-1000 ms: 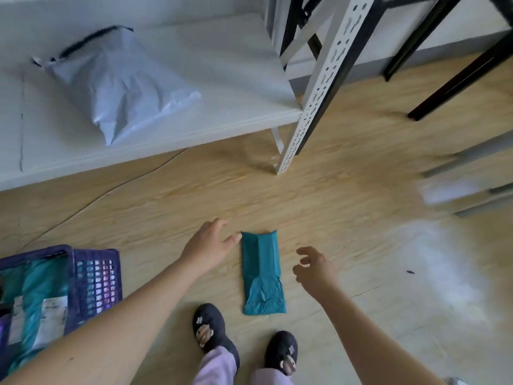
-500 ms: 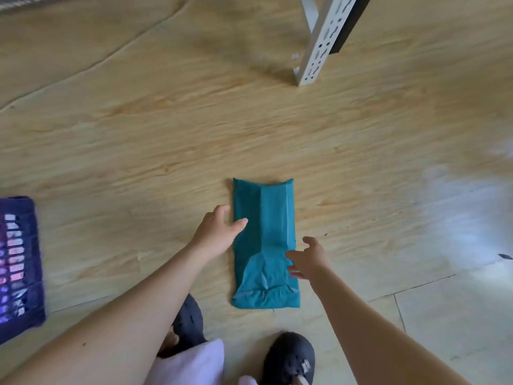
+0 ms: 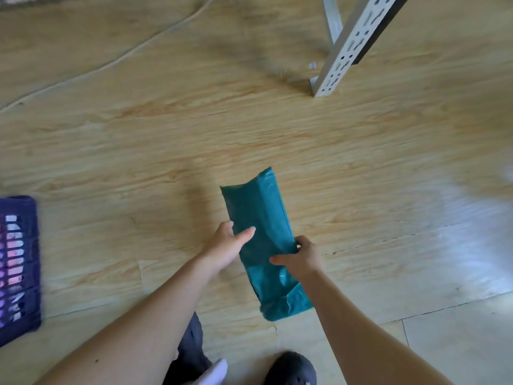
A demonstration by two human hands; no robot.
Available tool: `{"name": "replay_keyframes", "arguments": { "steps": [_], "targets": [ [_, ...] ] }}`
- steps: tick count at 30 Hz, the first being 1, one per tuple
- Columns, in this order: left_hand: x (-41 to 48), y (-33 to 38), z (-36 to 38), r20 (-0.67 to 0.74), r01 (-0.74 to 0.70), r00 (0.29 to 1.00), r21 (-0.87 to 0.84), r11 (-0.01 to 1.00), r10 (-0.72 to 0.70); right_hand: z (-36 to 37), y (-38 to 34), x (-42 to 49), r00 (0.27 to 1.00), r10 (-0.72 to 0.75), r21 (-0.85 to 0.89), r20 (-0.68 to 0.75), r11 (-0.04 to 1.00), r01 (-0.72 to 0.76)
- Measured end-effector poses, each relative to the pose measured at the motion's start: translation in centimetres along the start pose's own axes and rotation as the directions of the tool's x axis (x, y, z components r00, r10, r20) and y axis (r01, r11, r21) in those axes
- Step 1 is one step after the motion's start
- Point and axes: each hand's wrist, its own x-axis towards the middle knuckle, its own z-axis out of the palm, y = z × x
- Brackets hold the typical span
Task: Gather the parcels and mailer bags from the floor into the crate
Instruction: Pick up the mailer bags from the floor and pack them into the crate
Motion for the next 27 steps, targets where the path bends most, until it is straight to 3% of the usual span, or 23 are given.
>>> {"name": "replay_keyframes", "arguments": {
  "steps": [2, 4, 7, 12, 15, 18, 27],
  "targets": [
    [-2.8, 1.2, -1.1, -0.014, -0.033, 0.999, -0.058, 0.998, 0.032, -0.9, -1.6, -2.6, 0.992, -0.109, -0.169, -0.064, 0.981, 0.097],
    [-6.5, 3.0, -2.9, -0.028, -0.007, 1.000, -0.229, 0.973, 0.001, -1.9, -3.6, -6.2, 0.966, -0.229, -0.304, -0.120, 0.935, 0.184],
    [-12.4, 5.1, -5.9, -0.020, 0.088, 0.993, -0.536, 0.840, -0.118, -3.7, -6.2, -12.1, 0.902, -0.398, -0.482, -0.167, 0.831, 0.278],
    [-22.9, 8.6, -11.2, -0.002, 0.133, 0.979, -0.755, 0.642, -0.205, -6.9, -11.0, -23.4, 0.770, -0.631, -0.668, -0.096, 0.614, 0.420],
    [-27.1, 9.6, -12.7, -0.064, 0.096, 0.972, -0.774, 0.626, -0.228, -7.6, -13.1, -27.8, 0.684, -0.727, -0.671, -0.061, 0.537, 0.512],
    [-33.4, 10.3, -14.9, -0.148, -0.004, 0.973, -0.781, 0.624, -0.179, -9.2, -15.9, -34.6, 0.703, -0.710, -0.712, 0.044, 0.472, 0.520],
    [-48.2, 9.6, -21.4, -0.366, -0.294, 0.930, -0.762, 0.577, -0.010, -12.8, -21.5, -48.0, 0.638, -0.758, -0.736, 0.133, 0.356, 0.576]
  ]
}}
